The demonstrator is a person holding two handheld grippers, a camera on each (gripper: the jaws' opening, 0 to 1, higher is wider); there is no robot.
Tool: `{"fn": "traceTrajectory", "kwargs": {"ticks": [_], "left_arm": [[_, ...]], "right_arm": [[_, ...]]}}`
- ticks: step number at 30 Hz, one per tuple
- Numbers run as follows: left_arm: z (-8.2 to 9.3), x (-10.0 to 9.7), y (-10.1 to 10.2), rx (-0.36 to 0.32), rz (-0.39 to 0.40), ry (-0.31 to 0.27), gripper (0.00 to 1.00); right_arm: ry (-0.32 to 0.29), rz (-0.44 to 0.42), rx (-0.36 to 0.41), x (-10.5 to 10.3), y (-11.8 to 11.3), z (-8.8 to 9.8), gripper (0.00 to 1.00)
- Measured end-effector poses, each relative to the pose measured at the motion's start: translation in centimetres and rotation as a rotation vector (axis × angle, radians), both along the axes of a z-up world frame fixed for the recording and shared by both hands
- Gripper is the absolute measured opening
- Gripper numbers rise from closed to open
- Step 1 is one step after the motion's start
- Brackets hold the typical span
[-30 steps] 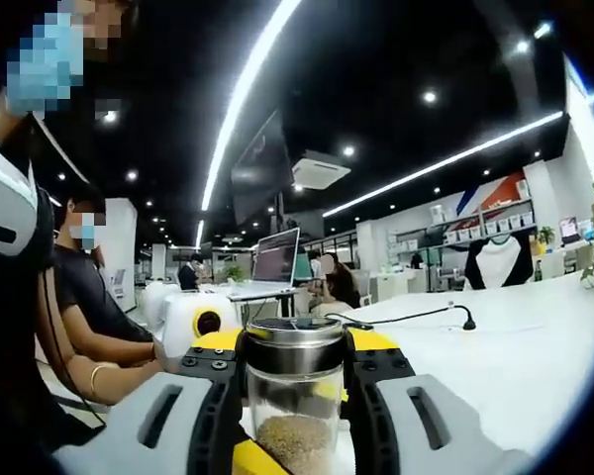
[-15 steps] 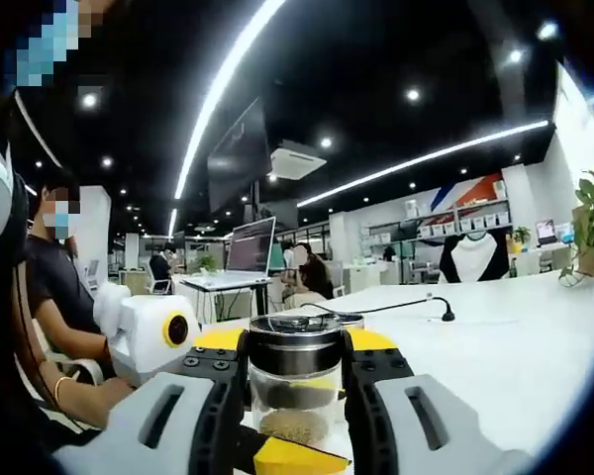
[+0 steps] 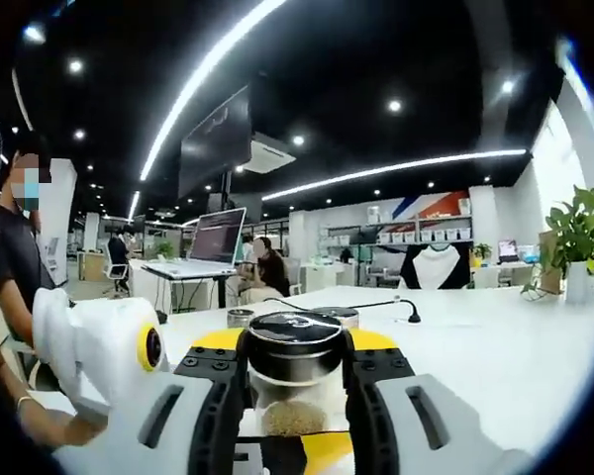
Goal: Rotate the seasoning bottle until the label or dispensing opening points toward the visible target arrow and the bottle remains upright within the marked orientation range
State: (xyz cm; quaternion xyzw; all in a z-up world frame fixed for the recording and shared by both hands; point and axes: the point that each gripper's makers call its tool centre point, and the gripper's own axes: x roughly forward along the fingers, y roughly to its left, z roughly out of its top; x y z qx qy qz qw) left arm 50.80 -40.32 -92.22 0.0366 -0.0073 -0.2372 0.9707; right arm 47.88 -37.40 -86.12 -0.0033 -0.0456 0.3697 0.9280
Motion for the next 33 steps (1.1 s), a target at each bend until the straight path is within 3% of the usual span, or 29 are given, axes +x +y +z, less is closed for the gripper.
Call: {"fn": "traceTrajectory", "kwargs": {"ticks": [6,16,19,22,27,31,33], "left_arm": [[-0.1,-0.3,-0.1,-0.008,0.011,0.011,0.48],[-0.1,-0.6,0.0,0.015,0.026,-0.006,0.48],[0.1,-0.6,0.1,-0.01,0.017,0.001,0.49],[0.3,-0.7,0.1,-0.019,0.014,-0.008,0.48],[1.0,-0.9,0.0,0.003,-0.02,-0.034,0.48],[2.5,-1.5,-0.9,-0.084,-0.161,-0.048,0.47],[3.0,-1.7,-1.0,-0.094,-0.195,-0.052,0.47]], "right_arm": [[0.016,-0.051,0.018,0.9,0.1,-0.5,0.44],[0.022,-0.106,0.033,1.9,-0.3,-0.7,0.42],[0.012,-0.085,0.03,1.9,-0.3,-0.5,0.41],[-0.02,-0.022,-0.021,1.5,0.1,-0.2,0.4],[-0.025,0.063,0.006,1.3,-0.2,0.3,0.39],[-0.03,0.17,0.053,0.5,-0.4,1.2,0.39],[-0.044,0.233,0.058,-0.1,-0.3,1.5,0.39]]}}
